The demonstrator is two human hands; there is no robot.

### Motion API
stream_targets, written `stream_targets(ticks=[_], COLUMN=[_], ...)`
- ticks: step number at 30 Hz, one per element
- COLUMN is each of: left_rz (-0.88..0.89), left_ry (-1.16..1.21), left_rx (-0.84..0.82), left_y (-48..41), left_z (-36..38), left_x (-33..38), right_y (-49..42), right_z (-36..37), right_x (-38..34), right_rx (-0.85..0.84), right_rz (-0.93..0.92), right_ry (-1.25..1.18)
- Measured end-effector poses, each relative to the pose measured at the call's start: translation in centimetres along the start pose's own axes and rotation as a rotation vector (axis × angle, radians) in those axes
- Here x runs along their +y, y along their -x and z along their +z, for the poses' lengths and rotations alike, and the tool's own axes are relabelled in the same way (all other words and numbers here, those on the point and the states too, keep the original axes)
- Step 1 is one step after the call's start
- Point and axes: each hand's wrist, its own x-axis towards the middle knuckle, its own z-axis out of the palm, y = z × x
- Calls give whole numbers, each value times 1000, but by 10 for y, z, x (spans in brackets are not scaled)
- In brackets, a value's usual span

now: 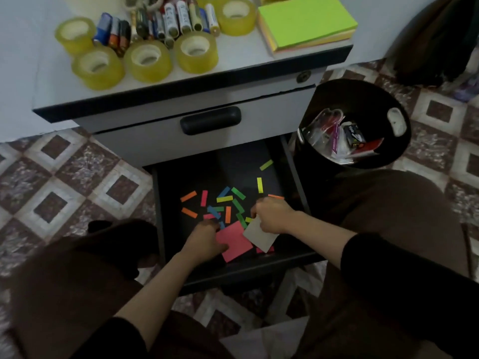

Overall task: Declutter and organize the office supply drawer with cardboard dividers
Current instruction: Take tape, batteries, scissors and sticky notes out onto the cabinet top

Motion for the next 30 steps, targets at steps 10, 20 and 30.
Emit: stream_targets(ticks=[10, 20, 30], left_rz=[-41, -48, -180], left_ry=[14, 246, 401], left_rx=[5, 66, -96], left_y=[-14, -15, -14], left_z=[14, 6, 6], left_x=[-10, 0, -1], right_y=[-21, -23, -24], right_z=[24, 18, 6], right_x=[4, 13, 24], right_rx=[-119, -154, -200], right_rz=[-10, 147, 193], right_ry=[99, 68, -149])
